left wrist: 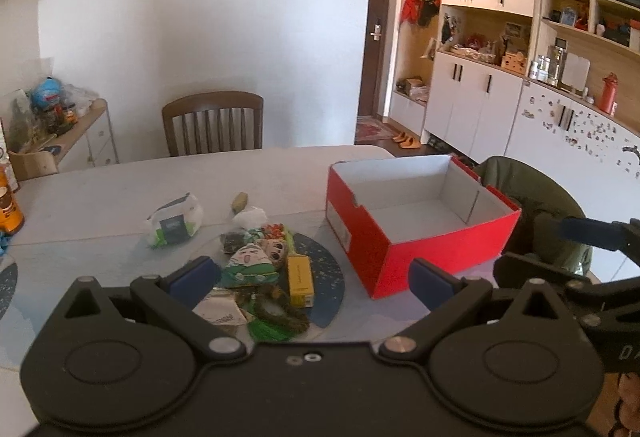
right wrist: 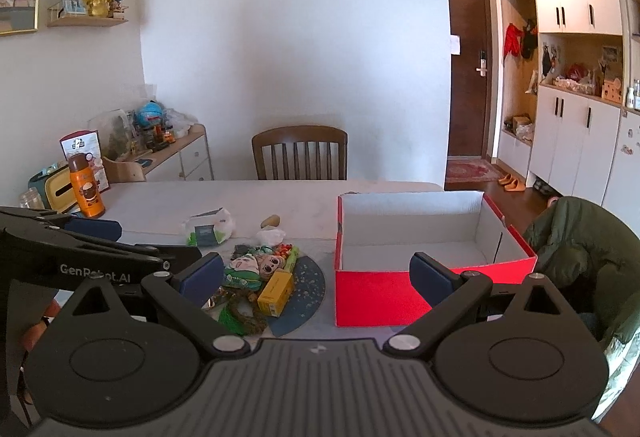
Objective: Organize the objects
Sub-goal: 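Move both tools toward the pile of items on the blue tray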
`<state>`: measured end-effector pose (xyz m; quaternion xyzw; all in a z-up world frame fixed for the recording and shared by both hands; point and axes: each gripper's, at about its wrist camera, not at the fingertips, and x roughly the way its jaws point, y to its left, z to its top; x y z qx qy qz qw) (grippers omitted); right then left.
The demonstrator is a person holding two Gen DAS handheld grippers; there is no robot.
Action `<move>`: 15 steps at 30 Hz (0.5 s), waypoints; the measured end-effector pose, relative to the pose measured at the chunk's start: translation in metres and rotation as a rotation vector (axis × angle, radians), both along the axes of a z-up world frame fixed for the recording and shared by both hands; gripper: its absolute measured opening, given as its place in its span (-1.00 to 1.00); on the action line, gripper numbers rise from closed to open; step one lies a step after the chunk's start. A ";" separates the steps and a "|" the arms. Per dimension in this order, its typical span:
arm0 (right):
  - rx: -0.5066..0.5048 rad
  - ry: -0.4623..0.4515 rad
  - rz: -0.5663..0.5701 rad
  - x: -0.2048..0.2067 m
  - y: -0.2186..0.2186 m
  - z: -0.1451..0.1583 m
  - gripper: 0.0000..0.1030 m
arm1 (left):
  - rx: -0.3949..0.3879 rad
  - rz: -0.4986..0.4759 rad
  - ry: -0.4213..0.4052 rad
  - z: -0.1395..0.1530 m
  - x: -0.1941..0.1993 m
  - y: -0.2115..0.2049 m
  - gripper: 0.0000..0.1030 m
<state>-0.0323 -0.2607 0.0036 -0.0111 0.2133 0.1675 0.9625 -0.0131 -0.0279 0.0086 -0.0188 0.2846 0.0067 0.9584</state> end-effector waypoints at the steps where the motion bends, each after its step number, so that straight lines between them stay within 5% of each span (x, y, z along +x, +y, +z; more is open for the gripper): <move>1: -0.002 -0.001 0.002 0.001 0.001 0.000 0.94 | -0.001 0.000 0.003 0.000 0.001 0.001 0.99; 4: -0.012 -0.005 0.007 0.004 0.008 0.000 0.94 | -0.005 -0.003 0.000 0.000 0.004 0.007 0.99; 5: -0.016 -0.006 0.009 0.006 0.010 -0.001 0.94 | -0.020 -0.100 -0.004 -0.001 0.005 0.009 0.99; 15: -0.033 0.023 -0.015 0.028 0.030 -0.006 0.94 | -0.046 -0.137 -0.018 -0.006 0.025 0.031 0.99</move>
